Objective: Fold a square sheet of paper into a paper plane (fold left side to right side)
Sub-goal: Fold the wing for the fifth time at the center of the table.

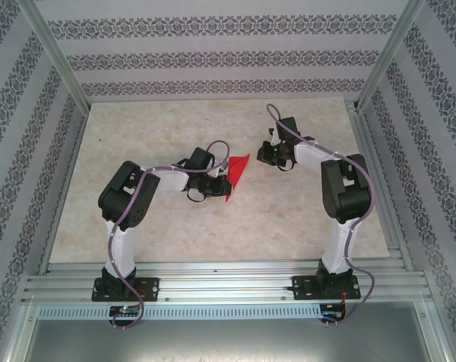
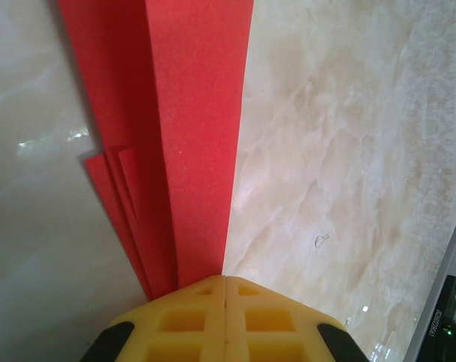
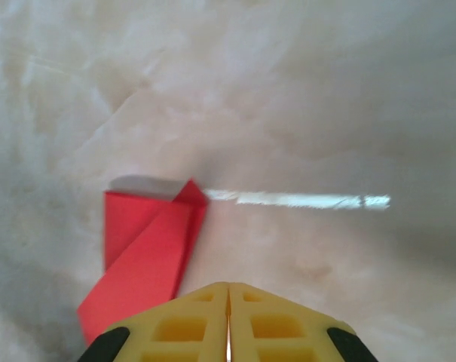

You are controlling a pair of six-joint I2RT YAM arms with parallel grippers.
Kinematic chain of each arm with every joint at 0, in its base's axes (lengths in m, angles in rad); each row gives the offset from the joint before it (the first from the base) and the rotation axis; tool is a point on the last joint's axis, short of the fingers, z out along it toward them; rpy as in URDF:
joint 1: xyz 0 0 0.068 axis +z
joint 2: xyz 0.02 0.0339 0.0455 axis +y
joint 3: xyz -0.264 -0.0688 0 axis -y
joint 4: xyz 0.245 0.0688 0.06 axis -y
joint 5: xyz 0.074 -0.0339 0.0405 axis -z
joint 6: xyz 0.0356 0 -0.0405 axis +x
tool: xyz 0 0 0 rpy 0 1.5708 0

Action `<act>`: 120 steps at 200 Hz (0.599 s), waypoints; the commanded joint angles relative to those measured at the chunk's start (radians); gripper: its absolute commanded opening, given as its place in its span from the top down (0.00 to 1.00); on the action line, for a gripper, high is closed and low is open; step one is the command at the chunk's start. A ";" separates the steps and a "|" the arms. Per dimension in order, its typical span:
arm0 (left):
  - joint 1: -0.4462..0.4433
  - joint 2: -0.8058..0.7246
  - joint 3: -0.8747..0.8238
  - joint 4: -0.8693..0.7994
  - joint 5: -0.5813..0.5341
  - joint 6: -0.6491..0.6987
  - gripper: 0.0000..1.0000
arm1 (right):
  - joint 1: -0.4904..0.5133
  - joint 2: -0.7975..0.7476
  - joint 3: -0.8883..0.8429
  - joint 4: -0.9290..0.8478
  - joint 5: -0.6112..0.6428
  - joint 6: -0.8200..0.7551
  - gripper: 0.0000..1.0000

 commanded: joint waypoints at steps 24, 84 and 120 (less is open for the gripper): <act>-0.006 0.043 -0.060 -0.176 -0.058 0.029 0.96 | 0.097 0.055 -0.004 0.124 -0.063 0.089 0.91; -0.007 0.045 -0.059 -0.175 -0.054 0.030 0.96 | 0.092 0.176 0.128 0.032 0.075 -0.013 0.91; -0.006 0.045 -0.059 -0.184 -0.049 0.035 0.97 | 0.070 0.210 0.171 0.005 0.139 -0.058 0.91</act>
